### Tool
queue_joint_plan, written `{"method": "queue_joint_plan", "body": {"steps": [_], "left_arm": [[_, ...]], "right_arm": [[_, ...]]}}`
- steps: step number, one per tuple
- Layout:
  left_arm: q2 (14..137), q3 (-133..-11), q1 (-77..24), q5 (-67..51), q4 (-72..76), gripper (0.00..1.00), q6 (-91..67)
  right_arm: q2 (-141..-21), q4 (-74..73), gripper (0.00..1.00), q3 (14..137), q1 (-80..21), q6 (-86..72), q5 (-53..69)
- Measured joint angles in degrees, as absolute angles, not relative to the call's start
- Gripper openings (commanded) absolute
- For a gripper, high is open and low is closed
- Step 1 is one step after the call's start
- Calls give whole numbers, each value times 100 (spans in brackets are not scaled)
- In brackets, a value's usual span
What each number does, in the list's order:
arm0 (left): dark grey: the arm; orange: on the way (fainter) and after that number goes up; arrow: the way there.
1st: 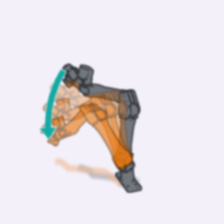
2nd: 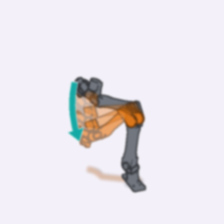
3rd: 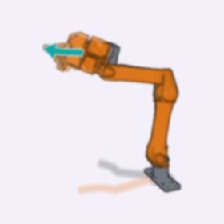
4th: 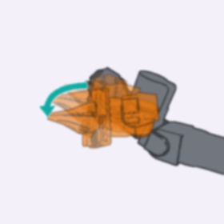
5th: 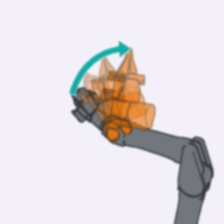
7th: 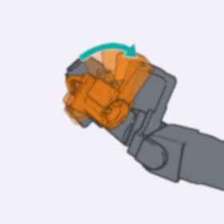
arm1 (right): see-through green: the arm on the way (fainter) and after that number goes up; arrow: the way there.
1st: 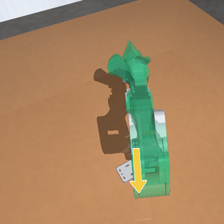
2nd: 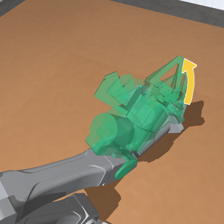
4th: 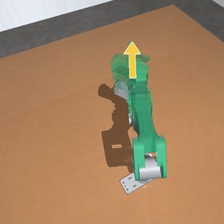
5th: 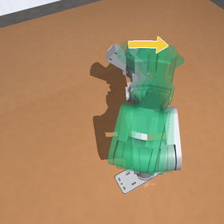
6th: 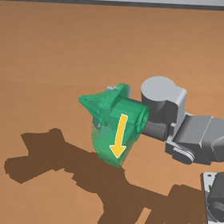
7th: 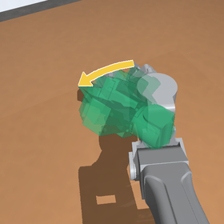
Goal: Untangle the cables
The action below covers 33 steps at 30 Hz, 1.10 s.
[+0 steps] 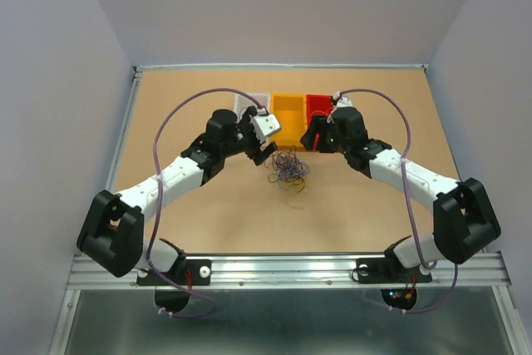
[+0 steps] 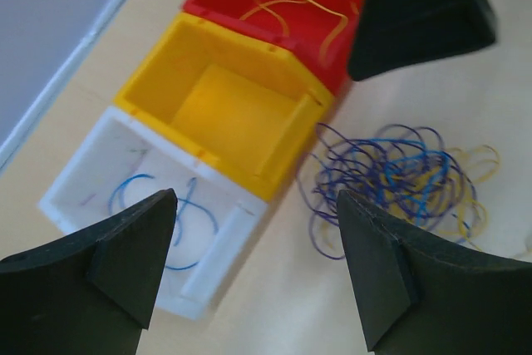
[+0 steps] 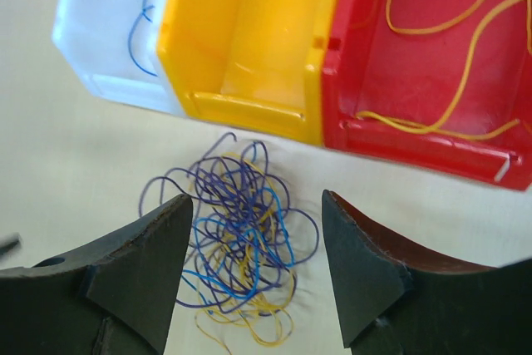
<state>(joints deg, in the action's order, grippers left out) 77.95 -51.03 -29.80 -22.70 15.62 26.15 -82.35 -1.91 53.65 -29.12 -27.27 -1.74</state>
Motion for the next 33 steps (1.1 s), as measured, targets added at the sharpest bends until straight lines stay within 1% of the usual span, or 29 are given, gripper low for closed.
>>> {"method": "queue_joint_plan", "body": {"steps": [3,7,12,17,26,28,29,31,32,33], "left_arm": [[7800,-4816,-3343,-2401,1341,88,2945],[8049,-4766,-3330,-2416,969,83,3063],[8665,-4998,-3317,-2416,738,83,3063],[9100,-5192,-3317,-2506,545,83,3059],[9131,-5308,-3317,-2810,469,81,3039],[9148,-5382,-3317,-2891,460,77,3013],[9177,-5441,-3317,-2928,460,71,2991],[9253,-5540,-3317,-2943,464,64,2956],[9330,-5610,-3317,-2936,478,52,2941],[9419,-5662,-3317,-2921,489,43,2932]], "right_arm": [[-8117,-130,69,5092,-2906,-2812,-281],[-7778,-60,69,4842,-2895,-2902,-617],[-7354,161,69,4722,-2895,-2982,-867],[-7330,224,69,4713,-2895,-2993,-895],[-7402,233,69,4713,-2895,-3004,-891],[-7402,237,69,4713,-2895,-3004,-891],[-7402,237,69,4713,-2895,-3004,-891],[-7402,246,69,4713,-2895,-3004,-893],[-7402,248,69,4713,-2895,-3004,-893],[-7402,252,69,4713,-2895,-3004,-893]]}}
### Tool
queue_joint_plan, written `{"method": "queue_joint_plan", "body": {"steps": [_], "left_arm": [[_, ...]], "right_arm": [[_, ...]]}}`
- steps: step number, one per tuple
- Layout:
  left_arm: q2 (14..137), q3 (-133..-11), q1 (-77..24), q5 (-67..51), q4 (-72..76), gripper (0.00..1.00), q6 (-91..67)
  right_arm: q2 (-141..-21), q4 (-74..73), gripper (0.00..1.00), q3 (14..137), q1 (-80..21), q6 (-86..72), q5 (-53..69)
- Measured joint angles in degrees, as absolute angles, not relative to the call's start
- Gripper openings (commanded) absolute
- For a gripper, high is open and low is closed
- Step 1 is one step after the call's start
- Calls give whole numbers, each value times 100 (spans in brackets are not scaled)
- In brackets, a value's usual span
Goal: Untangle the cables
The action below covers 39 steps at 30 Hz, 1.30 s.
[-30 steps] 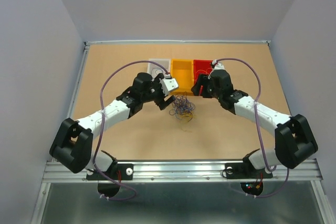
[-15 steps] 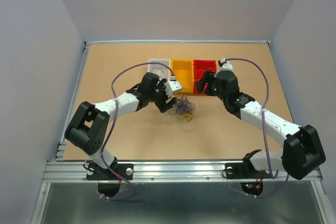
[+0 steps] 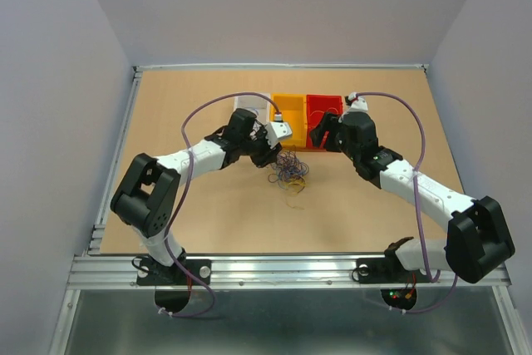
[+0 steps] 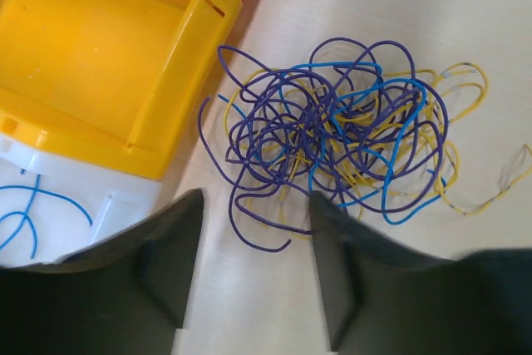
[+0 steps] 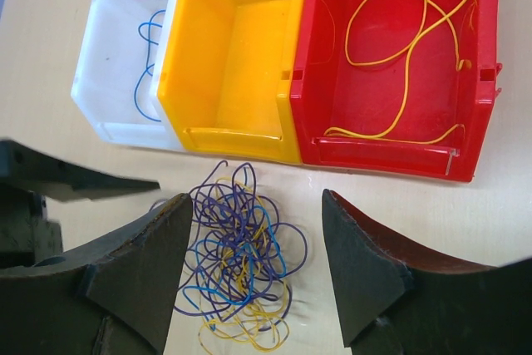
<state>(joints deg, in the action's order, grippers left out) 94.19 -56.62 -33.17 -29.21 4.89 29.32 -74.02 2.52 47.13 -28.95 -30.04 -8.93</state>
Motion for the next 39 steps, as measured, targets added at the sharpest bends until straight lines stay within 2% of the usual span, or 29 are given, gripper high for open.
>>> {"method": "queue_joint_plan", "body": {"steps": [1,2,10,17,18,19,20,22,23,31,39], "left_arm": [[9496,-5693,-3319,-2904,489,15,2921],[9561,-5706,-3319,-2882,489,0,2932],[9732,-5706,-3382,-2871,261,0,3065],[9150,-5658,-3404,-3100,75,0,3157],[8930,-5647,-3404,-3148,60,2,3166],[8794,-5642,-3404,-3173,58,19,3168],[8580,-5627,-3404,-3203,62,57,3168],[8259,-5621,-3404,-3203,82,88,3111],[8156,-5621,-3406,-3186,102,99,3059],[8171,-5502,-3599,-2991,-233,98,3308],[7485,-3942,-3813,-2416,812,96,4530]], "right_arm": [[-7402,261,69,4713,-2895,-3004,-893],[-7402,261,69,4713,-2895,-3004,-893],[-7391,290,69,4703,-2895,-2980,-856],[-7347,906,72,4362,-2895,-2786,-5],[-7352,980,72,4316,-2895,-2783,108],[-7360,1015,73,4292,-2895,-2781,252],[-7373,1068,75,4292,-2895,-2783,351],[-7389,1170,75,4289,-2895,-2783,469],[-7393,1205,76,4289,-2895,-2786,510],[-7349,1251,77,4283,-2895,-2783,537],[-6991,1258,77,4215,-2895,-2783,403]]}}
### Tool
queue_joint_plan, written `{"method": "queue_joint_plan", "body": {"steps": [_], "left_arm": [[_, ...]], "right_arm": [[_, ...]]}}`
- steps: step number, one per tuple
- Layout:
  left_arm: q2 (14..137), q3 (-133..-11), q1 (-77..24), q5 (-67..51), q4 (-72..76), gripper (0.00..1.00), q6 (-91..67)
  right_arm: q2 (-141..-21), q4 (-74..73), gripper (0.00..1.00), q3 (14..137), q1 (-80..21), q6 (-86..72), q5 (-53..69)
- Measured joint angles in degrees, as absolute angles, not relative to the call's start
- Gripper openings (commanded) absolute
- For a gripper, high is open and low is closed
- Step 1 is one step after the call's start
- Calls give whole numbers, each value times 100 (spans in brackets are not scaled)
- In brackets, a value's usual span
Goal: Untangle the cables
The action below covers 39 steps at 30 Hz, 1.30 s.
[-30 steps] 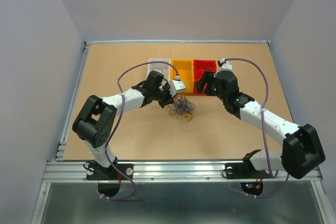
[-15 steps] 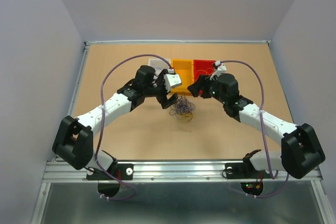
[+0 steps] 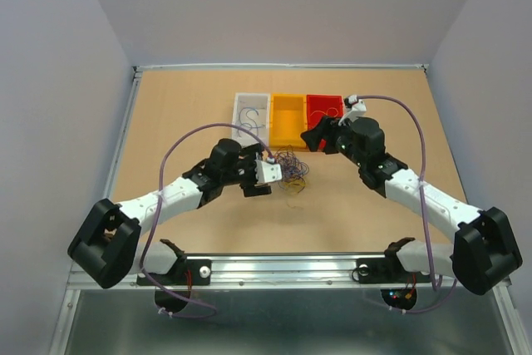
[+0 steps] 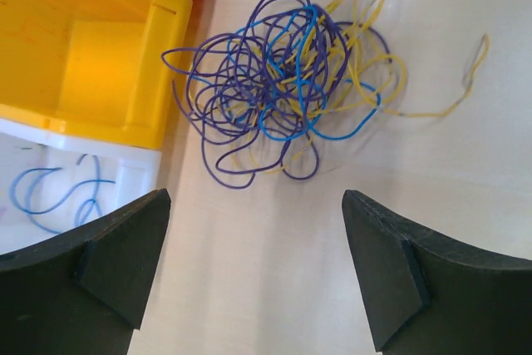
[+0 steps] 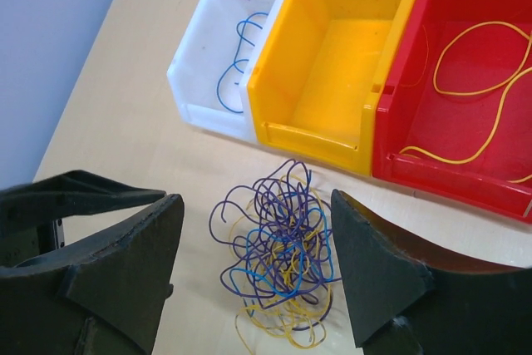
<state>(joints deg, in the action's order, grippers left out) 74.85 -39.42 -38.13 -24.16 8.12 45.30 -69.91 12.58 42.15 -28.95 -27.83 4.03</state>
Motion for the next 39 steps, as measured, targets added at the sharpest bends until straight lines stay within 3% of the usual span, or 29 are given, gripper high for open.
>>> {"method": "queue_joint_plan", "body": {"steps": [5,8,16,22,27,32,34,35,39], "left_arm": [[7050,-3028,-3802,-2335,1627,93,5690],[7140,-2993,-3804,-2213,1831,76,6270],[8064,-3758,-3778,-1841,1785,74,7854],[8746,-4191,-3776,-1831,1288,68,8589],[8882,-4456,-3776,-1938,1107,56,8777],[8882,-4466,-3817,-2121,895,54,8875],[8882,-4466,-3898,-2078,770,46,8993],[8882,-4462,-3953,-2060,722,35,9028],[8877,-4427,-4093,-2038,556,7,9148]], "right_arm": [[-6899,1256,77,4213,-2895,-2783,296],[-6869,1275,77,4163,-2895,-2783,211],[-6849,1271,77,4121,-2895,-2783,134],[-6792,1269,77,4115,-2895,-2783,43],[-6746,1271,77,4115,-2895,-2783,-16],[-6742,1269,77,4115,-2895,-2783,-47],[-6742,1269,77,4115,-2895,-2783,-58],[-6742,1267,77,4115,-2895,-2783,-64],[-6742,1267,77,4115,-2895,-2783,-86]]}}
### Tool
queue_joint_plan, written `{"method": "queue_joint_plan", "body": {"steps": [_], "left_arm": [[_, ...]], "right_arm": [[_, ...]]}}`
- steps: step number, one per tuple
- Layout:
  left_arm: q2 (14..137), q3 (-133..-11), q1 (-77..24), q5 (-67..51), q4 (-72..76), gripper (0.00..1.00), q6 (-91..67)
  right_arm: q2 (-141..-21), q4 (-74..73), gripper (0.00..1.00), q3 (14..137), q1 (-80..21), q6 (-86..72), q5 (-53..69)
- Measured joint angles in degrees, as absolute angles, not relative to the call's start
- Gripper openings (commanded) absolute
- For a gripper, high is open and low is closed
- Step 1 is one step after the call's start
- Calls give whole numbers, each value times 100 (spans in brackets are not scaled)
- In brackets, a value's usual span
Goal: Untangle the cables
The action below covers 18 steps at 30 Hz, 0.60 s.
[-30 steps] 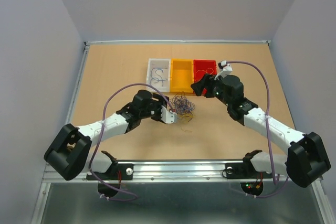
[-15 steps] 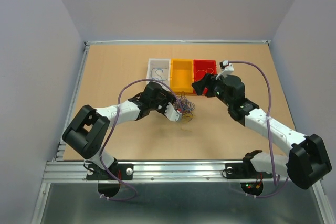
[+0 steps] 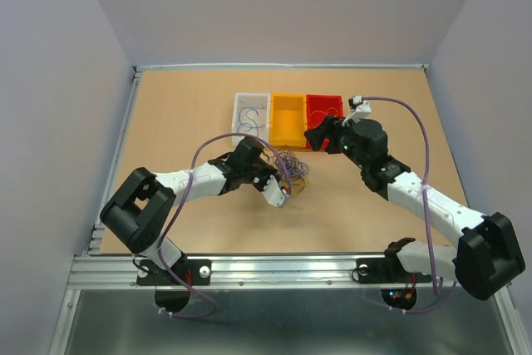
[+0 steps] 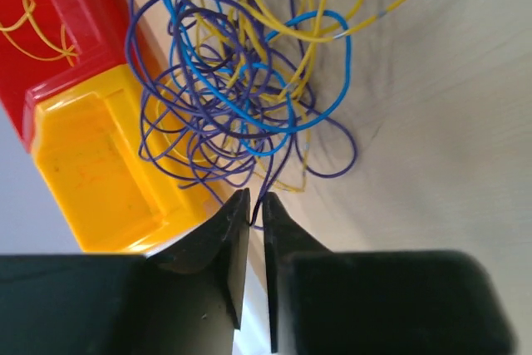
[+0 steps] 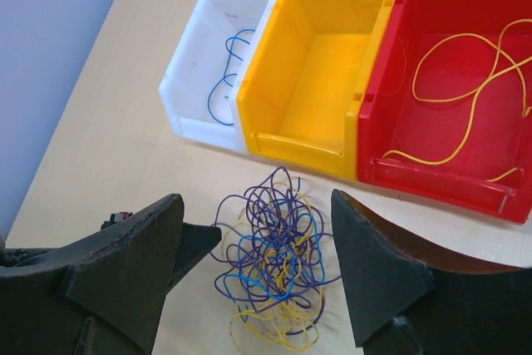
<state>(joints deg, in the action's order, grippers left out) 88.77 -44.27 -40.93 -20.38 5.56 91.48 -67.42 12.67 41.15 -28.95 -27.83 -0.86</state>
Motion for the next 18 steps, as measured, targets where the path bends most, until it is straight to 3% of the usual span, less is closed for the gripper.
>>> {"method": "queue_joint_plan", "body": {"steps": [1,13,18], "left_arm": [[8877,-4416,-4117,-2036,534,0,9131],[8825,-4388,-4202,-1999,456,0,8739],[8193,-4936,-4202,-2283,-290,0,8086]], "right_arm": [[-6742,1264,77,4115,-2895,-2783,-89],[-6742,1249,75,4115,-2895,-2783,-99],[-6823,1651,74,4005,-2895,-2788,502]]}}
